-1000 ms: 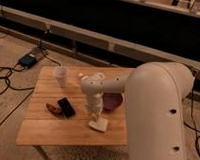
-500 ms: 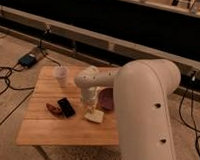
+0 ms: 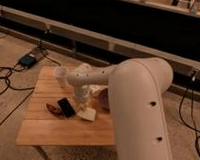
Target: Wipe the white sponge on the table
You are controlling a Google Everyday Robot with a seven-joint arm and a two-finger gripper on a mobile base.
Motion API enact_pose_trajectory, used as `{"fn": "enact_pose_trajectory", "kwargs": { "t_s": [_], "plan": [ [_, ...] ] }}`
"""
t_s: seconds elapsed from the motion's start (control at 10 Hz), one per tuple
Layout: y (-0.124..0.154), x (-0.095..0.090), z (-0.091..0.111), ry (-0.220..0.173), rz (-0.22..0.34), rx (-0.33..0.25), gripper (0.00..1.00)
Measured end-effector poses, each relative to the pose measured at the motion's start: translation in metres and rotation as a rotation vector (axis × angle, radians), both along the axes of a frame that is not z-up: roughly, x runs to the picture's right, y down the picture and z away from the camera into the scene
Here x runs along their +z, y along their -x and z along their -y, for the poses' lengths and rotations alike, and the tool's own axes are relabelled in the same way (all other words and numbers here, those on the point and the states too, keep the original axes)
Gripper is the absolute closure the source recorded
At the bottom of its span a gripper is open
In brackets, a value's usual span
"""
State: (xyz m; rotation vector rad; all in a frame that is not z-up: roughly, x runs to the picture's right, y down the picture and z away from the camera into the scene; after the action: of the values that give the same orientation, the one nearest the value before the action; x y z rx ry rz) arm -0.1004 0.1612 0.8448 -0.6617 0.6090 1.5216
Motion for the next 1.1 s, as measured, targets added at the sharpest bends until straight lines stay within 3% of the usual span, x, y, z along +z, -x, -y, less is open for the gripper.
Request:
{"fn": "enact_pose_trajectory", "kwargs": {
  "t_s": [0.4, 0.6, 0.8, 1.1],
  "plan": [
    [0.042, -0.029, -0.025, 0.032, 0.107, 0.016, 1.0],
    [0.049, -0.042, -0.04, 0.057, 0.137, 0.015, 1.0],
    [0.045, -0.053, -0.058, 0.088, 0.147, 0.009, 1.0],
    [0.017, -0.061, -0.08, 0.135, 0.117, 0.026, 1.0]
  ]
}}
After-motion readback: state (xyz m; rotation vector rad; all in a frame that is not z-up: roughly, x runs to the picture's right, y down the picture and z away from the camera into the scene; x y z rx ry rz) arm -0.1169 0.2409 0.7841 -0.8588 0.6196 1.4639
